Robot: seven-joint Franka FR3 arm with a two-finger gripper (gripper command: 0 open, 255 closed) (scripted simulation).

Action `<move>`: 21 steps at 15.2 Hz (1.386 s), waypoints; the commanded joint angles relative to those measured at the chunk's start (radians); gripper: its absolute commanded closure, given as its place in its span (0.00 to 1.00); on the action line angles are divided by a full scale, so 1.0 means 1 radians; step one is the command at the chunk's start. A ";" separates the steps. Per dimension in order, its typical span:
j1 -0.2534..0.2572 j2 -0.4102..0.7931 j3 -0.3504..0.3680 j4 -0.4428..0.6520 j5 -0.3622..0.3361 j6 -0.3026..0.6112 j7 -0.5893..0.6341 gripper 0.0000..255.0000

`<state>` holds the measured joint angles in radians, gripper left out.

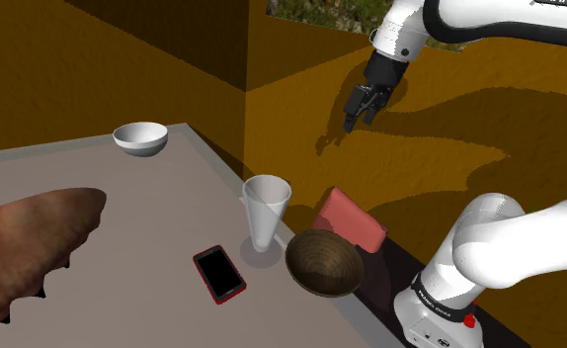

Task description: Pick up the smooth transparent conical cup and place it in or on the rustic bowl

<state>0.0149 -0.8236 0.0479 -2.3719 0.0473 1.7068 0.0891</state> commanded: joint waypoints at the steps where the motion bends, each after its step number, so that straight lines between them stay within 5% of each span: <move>1: 0.000 0.000 0.000 0.000 0.000 0.000 0.000 0.00; 16: 0.110 0.321 0.175 -0.043 0.221 0.326 0.170 0.00; 21: 0.120 0.370 0.198 -0.072 0.240 0.405 0.177 0.00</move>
<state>0.1334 -0.4591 0.2425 -2.4338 0.2843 2.0957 0.2668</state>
